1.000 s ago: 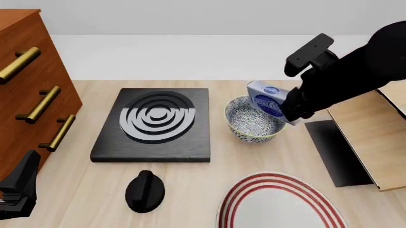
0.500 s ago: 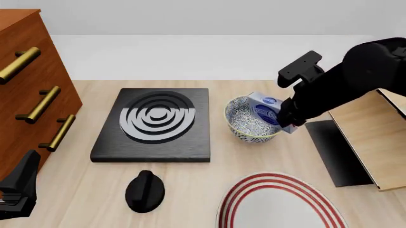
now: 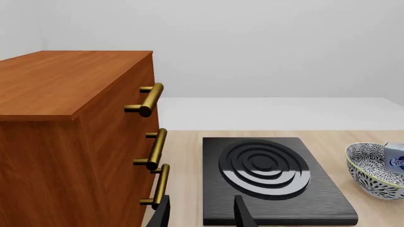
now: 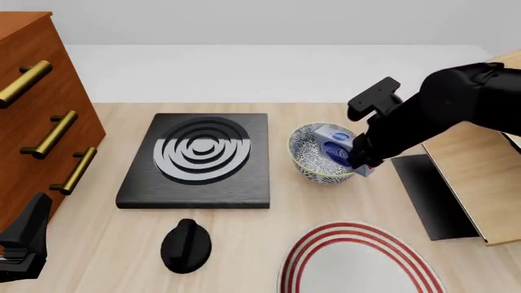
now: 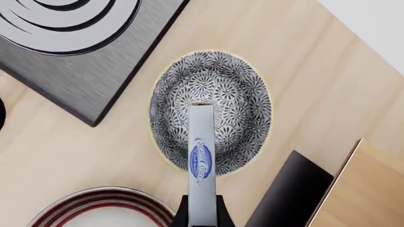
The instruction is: Pick up the cream cheese and put it in the bowl.
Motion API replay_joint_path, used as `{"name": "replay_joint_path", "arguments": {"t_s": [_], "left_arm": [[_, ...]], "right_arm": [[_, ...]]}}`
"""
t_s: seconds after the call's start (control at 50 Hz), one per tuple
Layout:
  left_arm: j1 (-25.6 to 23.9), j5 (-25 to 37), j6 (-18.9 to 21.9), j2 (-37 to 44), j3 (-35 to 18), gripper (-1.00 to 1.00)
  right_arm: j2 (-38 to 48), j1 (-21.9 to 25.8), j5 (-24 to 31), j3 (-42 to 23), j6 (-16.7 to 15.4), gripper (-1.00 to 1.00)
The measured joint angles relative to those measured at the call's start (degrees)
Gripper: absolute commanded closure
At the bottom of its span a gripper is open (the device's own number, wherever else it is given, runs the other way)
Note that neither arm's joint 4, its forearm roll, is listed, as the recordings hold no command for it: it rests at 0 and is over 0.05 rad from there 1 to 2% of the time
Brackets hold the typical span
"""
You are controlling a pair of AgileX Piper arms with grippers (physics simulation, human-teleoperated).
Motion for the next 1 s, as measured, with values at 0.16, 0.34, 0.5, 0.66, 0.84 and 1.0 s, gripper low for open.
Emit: {"name": "replay_joint_path", "arguments": {"t_s": [0.16, 0.34, 0.5, 0.66, 0.84, 1.0], "left_arm": [[0.0, 0.0, 0.0, 0.0, 0.0, -1.0], [0.0, 0.0, 0.0, 0.0, 0.0, -1.0], [0.0, 0.0, 0.0, 0.0, 0.0, -1.0], [0.0, 0.0, 0.0, 0.0, 0.0, -1.0], [0.0, 0.0, 0.0, 0.0, 0.0, -1.0], [0.0, 0.0, 0.0, 0.0, 0.0, -1.0]], "right_arm": [[1.3, 0.1, -0.8, -0.1, 0.1, 1.0], [2.7, 0.2, -2.0, 0.0, 0.5, 1.0], [3.9, 0.1, -2.6, -0.5, 0.7, 1.0], [5.1, 0.2, -3.1, -1.4, 0.9, 1.0], [6.0, 0.3, -3.3, -2.0, 0.9, 1.0], [6.3, 0.3, -3.4, -2.3, 0.8, -1.0]]}}
